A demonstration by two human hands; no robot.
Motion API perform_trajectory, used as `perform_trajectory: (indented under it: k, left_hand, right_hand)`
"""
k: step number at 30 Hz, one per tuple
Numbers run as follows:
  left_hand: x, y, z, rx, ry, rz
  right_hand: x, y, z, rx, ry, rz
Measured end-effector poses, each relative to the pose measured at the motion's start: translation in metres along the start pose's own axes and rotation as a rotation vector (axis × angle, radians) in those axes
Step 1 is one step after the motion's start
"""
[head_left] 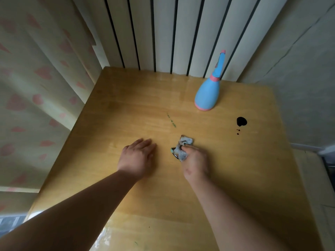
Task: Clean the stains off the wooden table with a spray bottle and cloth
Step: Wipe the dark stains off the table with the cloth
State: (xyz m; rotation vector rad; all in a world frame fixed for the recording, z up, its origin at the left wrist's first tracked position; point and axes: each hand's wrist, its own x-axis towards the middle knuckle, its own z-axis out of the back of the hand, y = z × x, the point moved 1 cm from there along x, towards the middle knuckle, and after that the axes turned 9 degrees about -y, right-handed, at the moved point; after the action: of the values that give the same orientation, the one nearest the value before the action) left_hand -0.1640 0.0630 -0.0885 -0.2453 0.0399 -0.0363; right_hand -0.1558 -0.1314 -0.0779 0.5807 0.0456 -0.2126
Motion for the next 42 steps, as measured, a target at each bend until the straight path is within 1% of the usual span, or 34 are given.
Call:
perform_trajectory:
  k: [2, 4, 6, 7, 9, 13, 15, 17, 22, 24, 29, 34, 37, 42]
  left_hand:
    - [0.001, 0.000, -0.002, -0.012, -0.005, 0.004]
    - [0.002, 0.000, -0.002, -0.016, 0.000, 0.012]
    - [0.002, -0.001, -0.001, 0.000, 0.009, 0.013]
    - [0.003, -0.001, -0.001, 0.013, 0.014, 0.008]
    - [0.002, -0.001, 0.000, 0.028, 0.014, -0.004]
    - [0.002, 0.001, 0.001, 0.008, 0.009, -0.005]
    - [0.001, 0.001, 0.000, 0.011, 0.009, -0.008]
    - [0.000, 0.001, 0.000, 0.006, 0.007, -0.006]
    - [0.000, 0.001, 0.001, 0.006, 0.011, -0.008]
    - [-0.001, 0.001, 0.001, -0.003, 0.012, 0.002]
    - [-0.001, 0.002, -0.001, -0.010, 0.012, 0.005]
    - [-0.001, 0.004, -0.004, -0.014, -0.003, 0.002]
    - [-0.001, 0.004, -0.004, -0.009, -0.007, 0.002]
    - [0.000, 0.004, -0.005, -0.029, -0.021, 0.015]
  right_hand:
    - [-0.004, 0.003, 0.000, -0.046, 0.028, 0.071]
    - [-0.006, 0.003, -0.002, -0.042, 0.066, 0.078]
    - [-0.002, 0.002, -0.001, 0.030, 0.129, 0.020]
    - [0.002, 0.000, 0.002, 0.110, 0.159, -0.030]
    - [0.011, 0.000, 0.014, 0.205, 0.182, -0.090]
    - [0.022, -0.005, 0.033, 0.451, 0.028, -0.350]
    - [0.021, -0.007, 0.034, 0.470, -0.001, -0.412]
    - [0.019, -0.008, 0.031, 0.474, 0.024, -0.431]
    - [0.010, 0.009, 0.019, 0.383, 0.082, -0.318]
    - [0.005, 0.014, 0.013, 0.308, 0.082, -0.274]
    - [0.002, 0.021, 0.011, 0.155, 0.080, -0.220]
    - [0.003, 0.026, 0.014, 0.106, 0.095, -0.205]
    - [0.003, 0.028, 0.016, 0.074, 0.132, -0.182]
    - [0.000, 0.037, 0.021, -0.078, 0.168, -0.057]
